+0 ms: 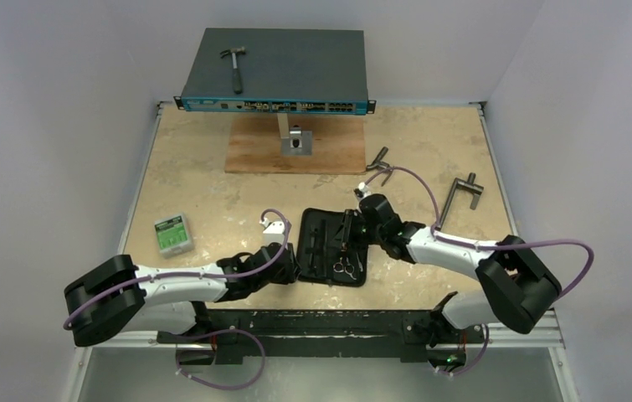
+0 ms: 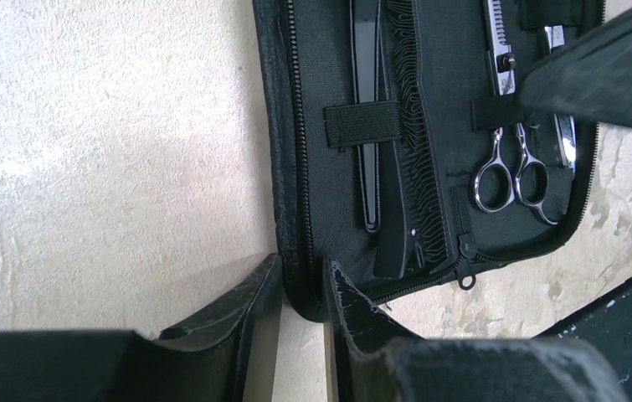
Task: Sort the hair-cutting tools
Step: Close the hairdressing tool bag at the center of the board.
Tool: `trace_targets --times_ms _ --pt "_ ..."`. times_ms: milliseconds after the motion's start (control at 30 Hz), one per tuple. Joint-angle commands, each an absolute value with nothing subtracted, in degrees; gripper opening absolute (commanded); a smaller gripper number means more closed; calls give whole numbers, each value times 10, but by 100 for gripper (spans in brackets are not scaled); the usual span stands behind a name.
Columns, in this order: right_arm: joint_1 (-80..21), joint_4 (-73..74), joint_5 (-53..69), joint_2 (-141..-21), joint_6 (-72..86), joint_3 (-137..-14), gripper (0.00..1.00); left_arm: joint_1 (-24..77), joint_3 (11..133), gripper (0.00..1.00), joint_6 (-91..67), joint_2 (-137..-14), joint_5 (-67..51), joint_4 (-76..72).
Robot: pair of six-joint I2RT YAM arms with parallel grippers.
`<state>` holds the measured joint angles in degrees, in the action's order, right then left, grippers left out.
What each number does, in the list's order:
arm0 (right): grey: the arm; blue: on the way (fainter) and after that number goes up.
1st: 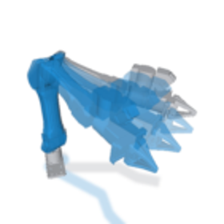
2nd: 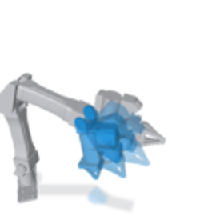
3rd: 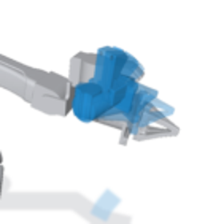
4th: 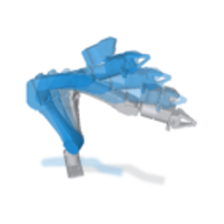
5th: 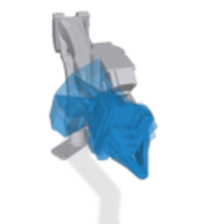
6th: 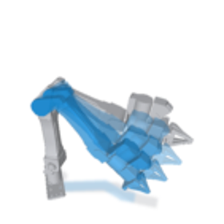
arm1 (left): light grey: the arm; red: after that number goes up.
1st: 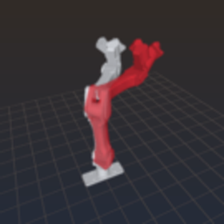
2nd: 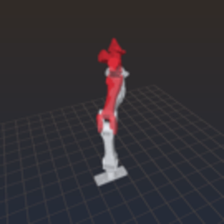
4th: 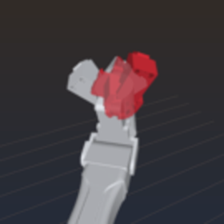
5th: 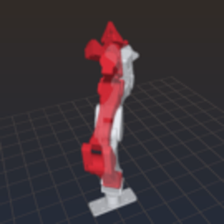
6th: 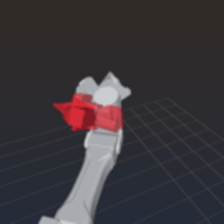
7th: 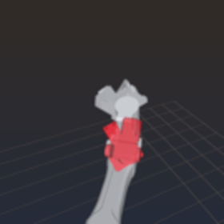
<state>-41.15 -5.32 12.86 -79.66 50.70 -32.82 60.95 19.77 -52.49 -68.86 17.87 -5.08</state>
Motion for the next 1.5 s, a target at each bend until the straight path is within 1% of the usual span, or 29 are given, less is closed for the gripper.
trace_targets --times_ms 0,267,367,433,567,700,933,1100,1467 --pt "-413 -18 88 -784 462 -379 16 614 189 22 -525 -676 190 -30" --pt "-413 -67 134 -885 458 -401 14 614 185 22 -528 -667 190 -27" --pt "-412 -57 117 -877 453 -392 14 614 185 22 -525 -659 190 -23" --pt "-412 -33 85 -829 442 -387 19 614 185 22 -522 -654 190 -22" --pt "-404 46 16 -745 419 -391 34 614 185 22 -518 -656 193 -27" --pt "-380 100 -29 -695 415 -364 39 615 182 22 -519 -662 193 -35" --pt "-362 117 -63 -664 468 -282 38 614 171 22 -521 -663 191 -45" --pt "-362 116 -75 -653 484 -257 37 614 167 22 -520 -660 190 -49" --pt "-363 11 23 -708 466 -239 24 614 177 22 -509 -696 176 -77"
